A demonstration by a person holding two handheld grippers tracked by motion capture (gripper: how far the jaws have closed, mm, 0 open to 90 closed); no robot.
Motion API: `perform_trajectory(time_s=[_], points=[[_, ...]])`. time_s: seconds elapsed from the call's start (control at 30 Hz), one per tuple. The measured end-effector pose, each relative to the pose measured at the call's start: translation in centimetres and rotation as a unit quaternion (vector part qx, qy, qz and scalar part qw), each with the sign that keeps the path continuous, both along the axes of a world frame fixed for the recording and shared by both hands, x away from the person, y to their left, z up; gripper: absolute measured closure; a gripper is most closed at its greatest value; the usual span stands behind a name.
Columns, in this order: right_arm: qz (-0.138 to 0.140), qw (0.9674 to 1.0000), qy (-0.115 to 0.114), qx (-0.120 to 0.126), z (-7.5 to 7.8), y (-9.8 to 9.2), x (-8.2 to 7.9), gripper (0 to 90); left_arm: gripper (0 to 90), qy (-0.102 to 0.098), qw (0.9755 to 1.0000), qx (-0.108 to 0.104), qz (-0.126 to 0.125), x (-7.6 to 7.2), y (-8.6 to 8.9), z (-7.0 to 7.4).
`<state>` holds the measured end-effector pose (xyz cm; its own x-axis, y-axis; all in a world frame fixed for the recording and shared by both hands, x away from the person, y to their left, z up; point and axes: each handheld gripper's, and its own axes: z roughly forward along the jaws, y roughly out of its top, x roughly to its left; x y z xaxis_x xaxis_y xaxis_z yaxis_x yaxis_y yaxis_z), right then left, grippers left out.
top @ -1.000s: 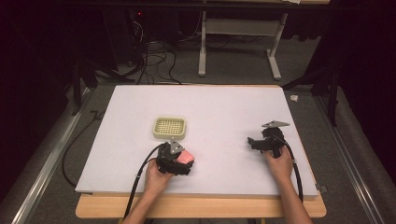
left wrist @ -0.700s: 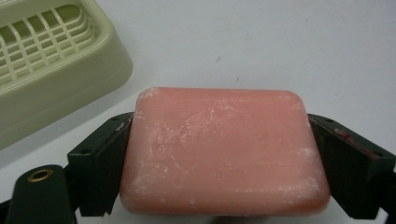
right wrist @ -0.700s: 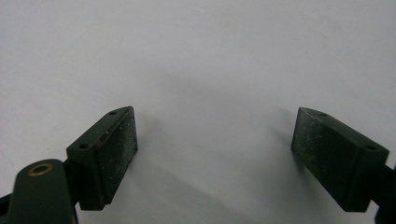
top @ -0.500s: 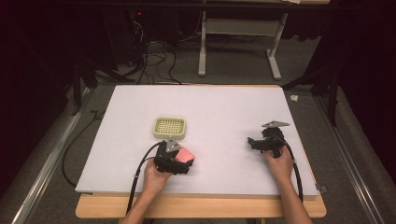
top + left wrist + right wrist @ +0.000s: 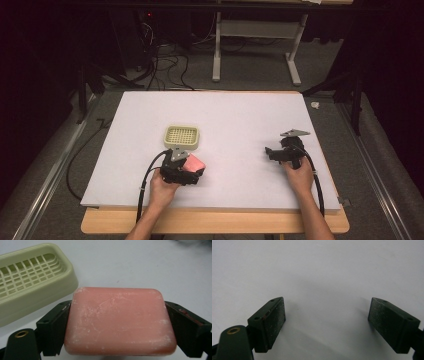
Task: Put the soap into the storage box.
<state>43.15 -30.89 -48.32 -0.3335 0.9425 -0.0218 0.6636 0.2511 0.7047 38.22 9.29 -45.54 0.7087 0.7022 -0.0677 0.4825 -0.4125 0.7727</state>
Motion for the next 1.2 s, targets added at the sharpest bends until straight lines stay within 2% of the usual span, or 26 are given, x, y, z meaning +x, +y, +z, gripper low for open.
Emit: perform_trajectory(time_s=[0.1,0.33,0.53,1.0,1.2], points=[[0.0,1.0,0.0,0.0,0.0,0.0,0.0,14.9,13.9,0.002,1.0,-0.003,0.003,0.1,0.3,0.3],[0.0,1.0,0.0,-0.001,0.0,0.0,0.0,14.9,13.9,-0.01,0.9999,-0.004,0.009,0.1,0.7,1.7],[0.0,1.0,0.0,0.0,0.0,0.0,0.0,14.9,13.9,-0.012,0.9997,0.0,0.021,0.3,1.2,2.1],[0.0,1.0,0.0,0.0,0.0,0.0,0.0,14.9,13.8,-0.019,0.9987,-0.002,0.047,2.0,1.5,3.4],[0.0,1.0,0.0,0.0,0.0,0.0,0.0,14.9,13.9,-0.015,0.9981,-0.003,0.06,2.8,1.8,3.7]])
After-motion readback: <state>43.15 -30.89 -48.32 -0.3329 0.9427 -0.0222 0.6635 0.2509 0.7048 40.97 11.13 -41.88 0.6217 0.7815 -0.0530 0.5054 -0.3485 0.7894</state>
